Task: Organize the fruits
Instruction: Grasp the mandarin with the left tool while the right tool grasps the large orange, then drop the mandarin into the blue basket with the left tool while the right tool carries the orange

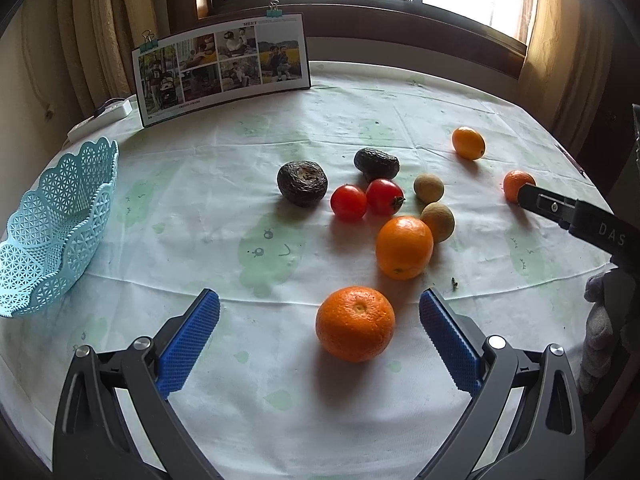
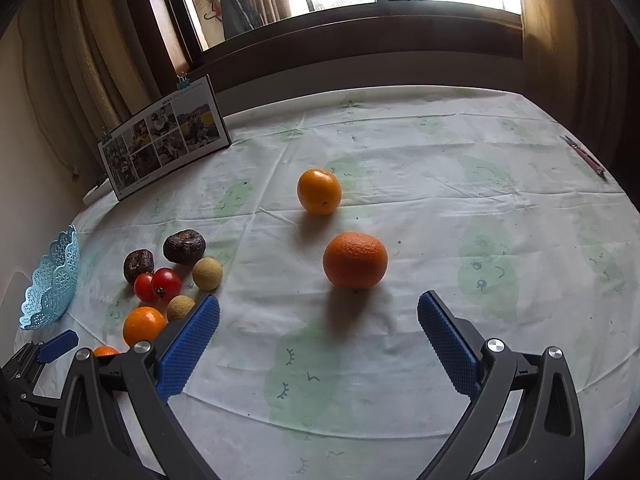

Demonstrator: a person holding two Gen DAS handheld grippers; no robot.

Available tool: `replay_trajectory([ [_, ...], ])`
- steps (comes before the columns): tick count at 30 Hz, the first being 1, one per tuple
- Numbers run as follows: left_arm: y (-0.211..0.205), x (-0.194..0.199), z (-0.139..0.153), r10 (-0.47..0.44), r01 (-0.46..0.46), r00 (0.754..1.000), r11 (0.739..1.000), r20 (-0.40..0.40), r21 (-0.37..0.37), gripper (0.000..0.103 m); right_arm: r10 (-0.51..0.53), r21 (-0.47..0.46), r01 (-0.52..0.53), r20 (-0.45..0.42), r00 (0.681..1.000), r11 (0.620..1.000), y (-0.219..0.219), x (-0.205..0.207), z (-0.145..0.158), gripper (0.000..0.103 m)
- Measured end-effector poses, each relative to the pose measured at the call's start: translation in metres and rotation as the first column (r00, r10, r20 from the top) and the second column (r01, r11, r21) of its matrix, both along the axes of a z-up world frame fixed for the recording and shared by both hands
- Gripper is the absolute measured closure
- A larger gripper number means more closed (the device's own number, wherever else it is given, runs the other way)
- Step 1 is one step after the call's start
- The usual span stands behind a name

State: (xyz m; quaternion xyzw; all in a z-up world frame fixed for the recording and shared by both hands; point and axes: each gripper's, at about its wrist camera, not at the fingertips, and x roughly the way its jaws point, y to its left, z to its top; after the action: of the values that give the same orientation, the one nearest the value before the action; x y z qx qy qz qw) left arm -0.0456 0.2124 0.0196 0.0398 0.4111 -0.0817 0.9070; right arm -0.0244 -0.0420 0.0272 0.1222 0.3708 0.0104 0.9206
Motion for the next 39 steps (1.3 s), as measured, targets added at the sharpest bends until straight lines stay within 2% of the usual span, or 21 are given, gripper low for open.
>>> replay_trajectory([
  [9,-0.001,-0.001,-0.003,-0.015,0.015,1.0,1.0,-0.006,-0.011,0.004,-0.045,-0.01,0.045,-0.006,0.999,0.999,-0.015,0.002,0.002,0.005],
  [11,-0.002,-0.002,-0.003,-0.024,0.024,1.0,1.0,-0.006,-0.014,0.015,-0.048,-0.013,0.048,-0.009,0.999,0.999,-0.016,0.004,0.002,0.005],
  [15,-0.003,-0.003,-0.008,-0.067,0.065,0.997,0.997,-0.043,-0.05,0.044,-0.048,-0.005,0.048,-0.019,0.999,0.999,-0.018,0.007,0.001,0.005],
  [17,-0.003,-0.004,-0.01,-0.08,0.077,0.995,0.995,-0.055,-0.056,0.049,-0.048,-0.008,0.048,-0.026,0.999,0.999,-0.018,0.011,0.001,0.005],
  [19,-0.003,-0.006,-0.009,-0.085,0.083,0.995,0.995,-0.05,-0.056,0.062,-0.048,-0.022,0.047,-0.032,0.998,0.999,-0.017,0.015,-0.001,0.005],
  [22,-0.002,-0.006,-0.009,-0.088,0.085,0.995,0.994,-0.051,-0.064,0.062,-0.035,-0.036,0.033,-0.059,0.998,0.999,-0.014,0.026,-0.005,0.012],
  [27,0.002,-0.003,-0.006,-0.067,0.064,0.997,0.996,-0.048,-0.063,0.062,-0.015,-0.049,0.009,-0.113,0.994,0.999,-0.011,0.041,-0.016,0.04],
  [29,0.006,-0.001,-0.003,-0.05,0.047,0.998,0.997,-0.04,-0.063,0.062,-0.018,-0.061,0.011,-0.112,0.994,0.998,-0.011,0.042,-0.017,0.044],
  [30,0.007,0.0,-0.002,-0.043,0.04,0.998,0.997,-0.036,-0.063,0.062,-0.018,-0.063,0.011,-0.112,0.994,0.998,-0.011,0.043,-0.017,0.051],
  [33,0.013,0.004,0.003,-0.022,0.02,0.999,0.998,-0.025,-0.065,0.062,-0.027,-0.063,0.02,-0.111,0.993,0.998,-0.014,0.044,-0.017,0.062],
  [39,0.026,0.011,0.012,0.017,-0.016,1.0,0.997,0.003,-0.071,0.062,-0.034,-0.07,0.026,-0.108,0.994,0.997,-0.011,0.042,-0.014,0.063],
])
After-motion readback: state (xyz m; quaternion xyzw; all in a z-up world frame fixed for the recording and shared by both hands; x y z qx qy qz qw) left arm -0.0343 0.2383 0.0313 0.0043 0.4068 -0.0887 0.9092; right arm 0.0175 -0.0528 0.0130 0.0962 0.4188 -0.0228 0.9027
